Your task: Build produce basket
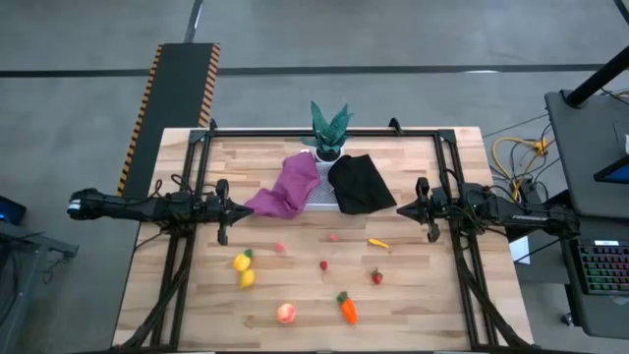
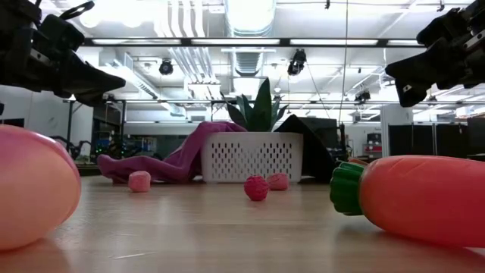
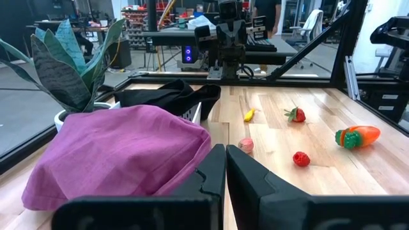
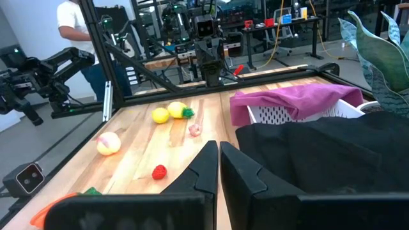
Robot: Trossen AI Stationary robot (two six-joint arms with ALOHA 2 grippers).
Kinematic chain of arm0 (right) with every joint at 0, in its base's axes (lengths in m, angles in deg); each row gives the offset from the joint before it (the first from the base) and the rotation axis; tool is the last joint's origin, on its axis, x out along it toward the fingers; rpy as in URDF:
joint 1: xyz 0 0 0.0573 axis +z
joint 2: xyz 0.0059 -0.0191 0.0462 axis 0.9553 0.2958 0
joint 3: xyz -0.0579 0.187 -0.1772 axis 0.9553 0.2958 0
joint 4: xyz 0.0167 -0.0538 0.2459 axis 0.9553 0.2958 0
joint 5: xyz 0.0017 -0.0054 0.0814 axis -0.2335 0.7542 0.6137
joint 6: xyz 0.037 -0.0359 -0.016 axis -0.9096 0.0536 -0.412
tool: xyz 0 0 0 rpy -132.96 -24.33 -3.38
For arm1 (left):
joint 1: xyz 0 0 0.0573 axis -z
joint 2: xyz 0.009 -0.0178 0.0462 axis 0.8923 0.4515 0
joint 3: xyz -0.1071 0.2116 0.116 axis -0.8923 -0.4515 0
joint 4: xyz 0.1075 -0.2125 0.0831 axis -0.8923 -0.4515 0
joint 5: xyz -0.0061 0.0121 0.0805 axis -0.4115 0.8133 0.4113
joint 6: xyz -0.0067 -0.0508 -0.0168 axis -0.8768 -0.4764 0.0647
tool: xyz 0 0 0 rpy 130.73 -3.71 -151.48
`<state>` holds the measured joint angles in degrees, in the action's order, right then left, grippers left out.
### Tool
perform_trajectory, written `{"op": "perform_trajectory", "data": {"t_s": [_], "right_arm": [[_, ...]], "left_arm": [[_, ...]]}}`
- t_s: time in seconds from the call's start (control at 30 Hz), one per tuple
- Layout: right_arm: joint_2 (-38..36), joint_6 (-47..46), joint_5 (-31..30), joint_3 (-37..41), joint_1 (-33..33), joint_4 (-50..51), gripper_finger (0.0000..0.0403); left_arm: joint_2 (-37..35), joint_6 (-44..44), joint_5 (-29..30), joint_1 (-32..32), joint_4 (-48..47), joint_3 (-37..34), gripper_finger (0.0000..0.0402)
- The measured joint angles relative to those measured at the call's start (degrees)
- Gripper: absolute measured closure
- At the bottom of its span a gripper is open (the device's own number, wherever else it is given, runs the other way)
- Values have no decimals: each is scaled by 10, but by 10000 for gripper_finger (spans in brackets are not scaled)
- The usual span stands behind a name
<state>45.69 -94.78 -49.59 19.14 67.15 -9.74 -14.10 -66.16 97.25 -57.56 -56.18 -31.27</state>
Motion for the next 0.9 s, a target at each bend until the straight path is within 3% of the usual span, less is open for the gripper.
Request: {"op": "perform_trajectory", "data": {"t_s": [0.9], "right_arm": [[0, -7, -15, 0, 0, -5, 394]], "left_arm": [[0, 0, 0, 0, 0, 0, 402]]}}
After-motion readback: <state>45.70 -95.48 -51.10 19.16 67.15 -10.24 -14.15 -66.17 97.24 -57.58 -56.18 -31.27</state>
